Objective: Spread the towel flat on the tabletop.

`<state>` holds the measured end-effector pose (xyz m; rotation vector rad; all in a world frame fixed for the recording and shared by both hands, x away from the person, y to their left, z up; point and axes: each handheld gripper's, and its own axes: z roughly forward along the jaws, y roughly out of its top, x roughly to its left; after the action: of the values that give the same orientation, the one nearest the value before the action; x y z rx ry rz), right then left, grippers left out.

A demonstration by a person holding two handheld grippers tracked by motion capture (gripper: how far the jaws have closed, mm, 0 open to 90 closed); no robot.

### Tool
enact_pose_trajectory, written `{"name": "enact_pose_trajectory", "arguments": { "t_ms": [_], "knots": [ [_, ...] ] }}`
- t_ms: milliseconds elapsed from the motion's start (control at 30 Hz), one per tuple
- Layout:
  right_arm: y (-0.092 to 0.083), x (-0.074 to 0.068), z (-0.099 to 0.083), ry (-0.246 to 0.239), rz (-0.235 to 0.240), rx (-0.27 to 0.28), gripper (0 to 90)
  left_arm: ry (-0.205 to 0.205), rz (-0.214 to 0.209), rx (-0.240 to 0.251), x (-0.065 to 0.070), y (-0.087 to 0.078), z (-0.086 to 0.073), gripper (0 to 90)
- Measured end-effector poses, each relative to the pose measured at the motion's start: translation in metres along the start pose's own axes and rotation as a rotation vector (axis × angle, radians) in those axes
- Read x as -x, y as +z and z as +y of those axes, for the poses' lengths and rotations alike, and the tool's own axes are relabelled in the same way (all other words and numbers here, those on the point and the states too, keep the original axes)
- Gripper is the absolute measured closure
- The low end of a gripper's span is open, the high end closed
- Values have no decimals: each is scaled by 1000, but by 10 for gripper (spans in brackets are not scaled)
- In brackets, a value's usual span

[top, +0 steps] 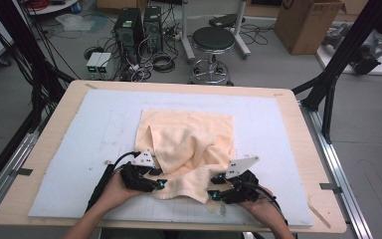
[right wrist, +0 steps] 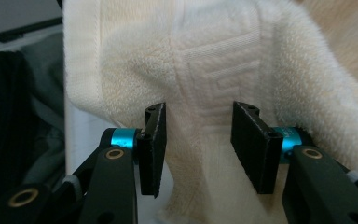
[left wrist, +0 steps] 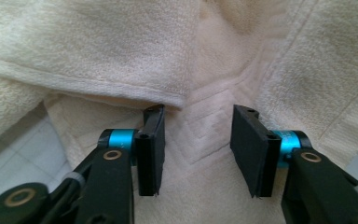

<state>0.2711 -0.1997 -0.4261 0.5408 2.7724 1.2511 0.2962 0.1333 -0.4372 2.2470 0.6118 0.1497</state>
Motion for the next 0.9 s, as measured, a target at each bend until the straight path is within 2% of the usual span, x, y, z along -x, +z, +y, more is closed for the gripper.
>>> {"name": "enact_pose_trajectory", "arguments": {
  "t_ms": [133, 233, 367, 400, 467, 500, 600, 700, 800, 900],
  "knots": [
    [16, -1, 1, -24, -18, -82, 631, 8, 35, -1, 1, 0, 0, 657],
    [18, 1, 4, -34, -11, -85, 700, 6, 51, 6, 1, 0, 0, 737],
    [14, 0, 4, -53, 9, -79, 796, 43, 57, -1, 5, -5, 0, 885],
    [12, -1, 3, -48, 10, -75, 813, 48, 59, 4, 6, -7, -1, 892],
    [6, -1, 2, -40, 24, -54, 845, 56, 60, 29, 9, -13, -3, 895],
    [3, -1, 1, -36, 23, -42, 852, 39, 55, 49, 10, -17, -4, 896],
    [-6, -4, -3, -34, 22, -26, 862, 19, 48, 65, 11, -25, -12, 896],
    [-11, -10, -8, -28, 15, -24, 867, -3, 21, 82, 13, -32, -18, 896],
    [-16, -13, -11, -15, 14, 1, 784, 13, 5, 110, 15, -34, -19, 886],
    [-16, -11, -7, 16, 19, 24, 648, -20, 21, 111, 8, -31, -17, 685]
  ]
}}
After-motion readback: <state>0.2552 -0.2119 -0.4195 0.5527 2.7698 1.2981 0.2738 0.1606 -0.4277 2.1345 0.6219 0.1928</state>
